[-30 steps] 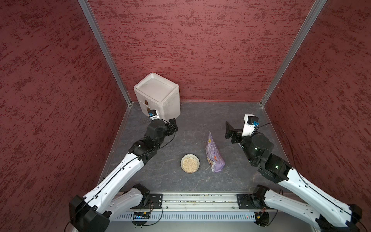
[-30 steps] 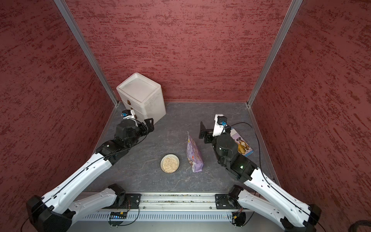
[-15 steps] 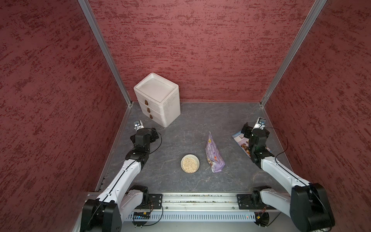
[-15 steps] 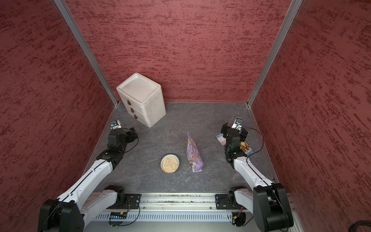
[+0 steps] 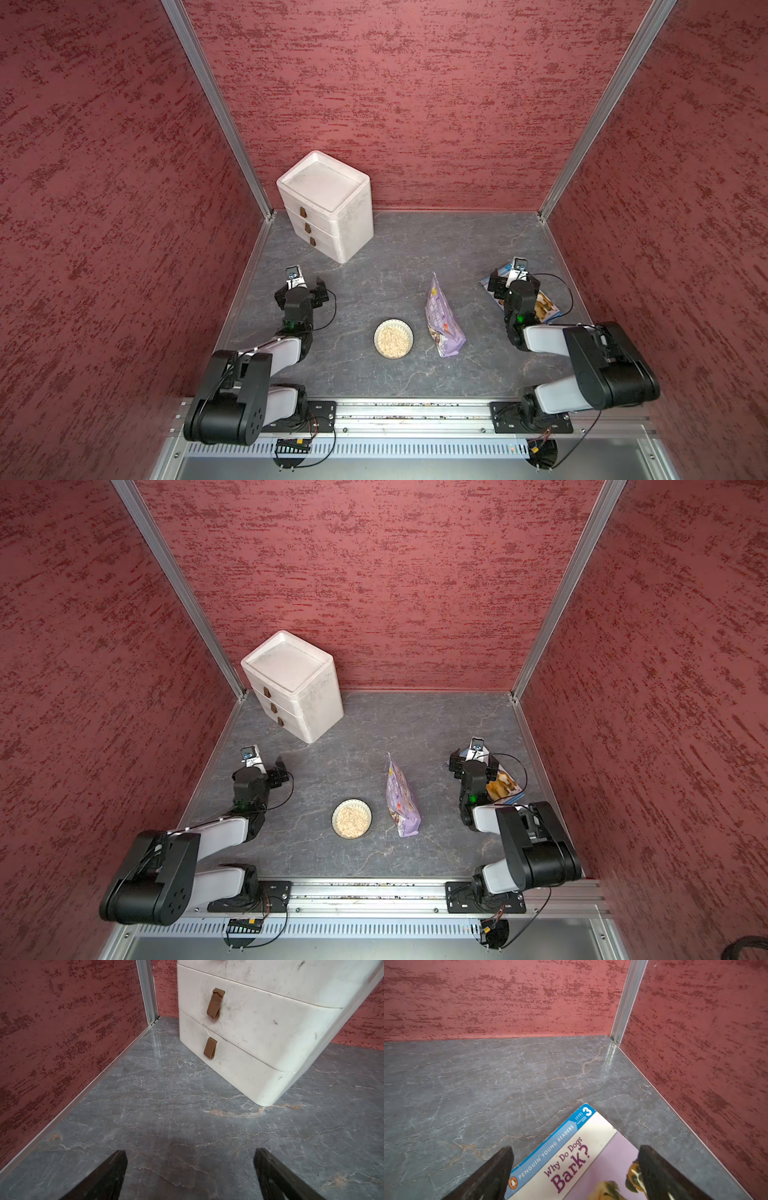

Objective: Pour the oats into the breakfast bowl
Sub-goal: Reset both arms

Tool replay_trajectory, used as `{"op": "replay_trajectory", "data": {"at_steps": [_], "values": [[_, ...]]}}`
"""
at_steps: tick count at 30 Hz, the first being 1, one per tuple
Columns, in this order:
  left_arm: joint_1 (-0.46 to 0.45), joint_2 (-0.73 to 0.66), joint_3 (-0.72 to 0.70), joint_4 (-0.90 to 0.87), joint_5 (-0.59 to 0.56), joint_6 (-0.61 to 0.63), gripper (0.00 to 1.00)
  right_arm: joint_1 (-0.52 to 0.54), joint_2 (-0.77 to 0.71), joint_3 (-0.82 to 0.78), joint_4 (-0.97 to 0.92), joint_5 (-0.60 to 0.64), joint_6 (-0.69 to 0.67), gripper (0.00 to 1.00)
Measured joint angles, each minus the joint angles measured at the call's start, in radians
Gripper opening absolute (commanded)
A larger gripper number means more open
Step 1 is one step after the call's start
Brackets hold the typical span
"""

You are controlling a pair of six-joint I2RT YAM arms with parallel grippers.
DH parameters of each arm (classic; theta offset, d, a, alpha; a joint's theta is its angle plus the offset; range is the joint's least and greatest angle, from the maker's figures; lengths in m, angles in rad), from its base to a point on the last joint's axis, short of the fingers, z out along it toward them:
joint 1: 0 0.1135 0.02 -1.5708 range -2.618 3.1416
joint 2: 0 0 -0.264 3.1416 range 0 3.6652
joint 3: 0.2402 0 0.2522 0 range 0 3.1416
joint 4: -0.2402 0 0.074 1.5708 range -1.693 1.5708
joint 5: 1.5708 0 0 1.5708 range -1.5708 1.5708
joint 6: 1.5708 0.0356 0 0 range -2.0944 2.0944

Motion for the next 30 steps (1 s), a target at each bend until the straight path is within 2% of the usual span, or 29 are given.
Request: {"op": "replay_trajectory", "data": {"at_steps": [5, 8, 13, 30], "values": [[0.014, 0.167, 0.047, 0.215, 0.069, 0.037, 1.00, -0.013, 0.010, 0.000, 0.037, -0.068, -0.013, 0.98], [0.013, 0.225, 0.032, 0.263, 0.099, 0.051, 1.00, -0.019, 0.014, -0.003, 0.073, -0.095, -0.014, 0.99], [0.018, 0.230, 0.032, 0.299, 0.108, 0.051, 1.00, -0.024, 0.080, -0.008, 0.131, -0.113, -0.017, 0.99], [0.027, 0.230, 0.069, 0.280, 0.124, 0.051, 1.00, -0.029, 0.082, -0.002, 0.126, -0.137, -0.018, 0.99]]}}
